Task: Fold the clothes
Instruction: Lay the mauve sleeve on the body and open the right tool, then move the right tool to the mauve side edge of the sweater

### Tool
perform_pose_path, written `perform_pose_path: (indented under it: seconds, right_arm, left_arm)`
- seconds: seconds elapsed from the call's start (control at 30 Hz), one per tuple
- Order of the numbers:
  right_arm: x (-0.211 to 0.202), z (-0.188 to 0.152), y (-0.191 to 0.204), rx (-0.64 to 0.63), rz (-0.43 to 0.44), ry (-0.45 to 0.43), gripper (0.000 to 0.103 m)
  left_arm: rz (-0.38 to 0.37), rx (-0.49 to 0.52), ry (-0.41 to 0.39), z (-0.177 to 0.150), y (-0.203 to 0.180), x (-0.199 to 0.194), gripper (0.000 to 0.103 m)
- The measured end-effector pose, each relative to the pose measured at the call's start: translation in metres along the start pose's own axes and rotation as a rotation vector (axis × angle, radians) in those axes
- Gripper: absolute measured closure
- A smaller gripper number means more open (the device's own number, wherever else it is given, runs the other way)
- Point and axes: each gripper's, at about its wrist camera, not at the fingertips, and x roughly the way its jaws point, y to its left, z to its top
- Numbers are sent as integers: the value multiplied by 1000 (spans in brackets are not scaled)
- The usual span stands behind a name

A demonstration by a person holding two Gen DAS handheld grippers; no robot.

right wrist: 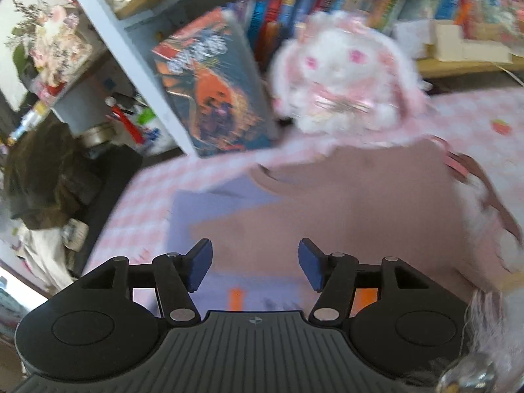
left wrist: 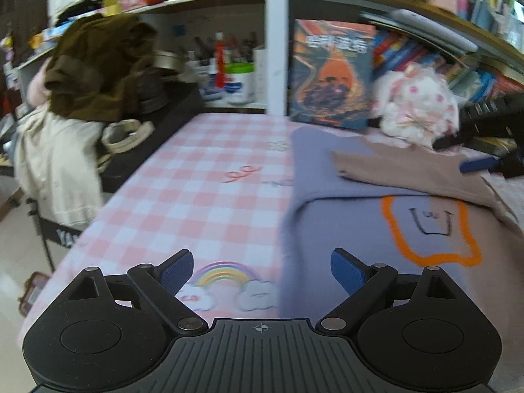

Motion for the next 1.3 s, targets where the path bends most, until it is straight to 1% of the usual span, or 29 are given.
perform_pose_path:
  seconds: [0.13, 0.3, 0.4, 0.5, 0.63, 0.8, 0.9, 1.0, 1.13, 1.23, 1.3]
  right_arm:
    - [-24, -31, -30, 12, -100, 16, 46]
    - [-58, -71, -68, 34, -232, 10, 46]
    - [-75, -91, -86, 57, -297, 8, 46]
    - [-88, -105, -101, 104, -331, 10, 46]
    - [-99, -117, -110, 152, -330, 12, 46]
    - [-115, -129, -108, 98, -313, 8, 45]
    - [-125, -134, -117, 107, -309, 3, 45]
    - [-137, -138, -125, 121, -303, -3, 45]
    - [-148, -150, -129, 95, -290, 14, 44]
    - [-157, -164, -135, 97, -278, 41, 44]
    - [-164, -172, -137, 97, -279, 37, 44]
  left_arm:
    - [-12, 4, 30, 0, -8, 8, 10]
    - [-12, -2, 77, -3, -13, 19, 10]
    - [-12, 8, 104, -5, -18, 23, 10]
    - [-21, 22, 105, -4, -25, 21, 10]
    - [-36, 36, 78, -1, -40, 16, 10]
    - [-55, 58, 55, -2, -62, 8, 10]
    - [-57, 81, 48, -6, -75, -2, 10]
    - [-60, 91, 44, -13, -86, -14, 10]
    - [-48, 99, 63, -28, -98, -27, 10]
    - [-43, 114, 80, -42, -107, -39, 10]
    - [-40, 126, 85, -50, -113, -47, 10]
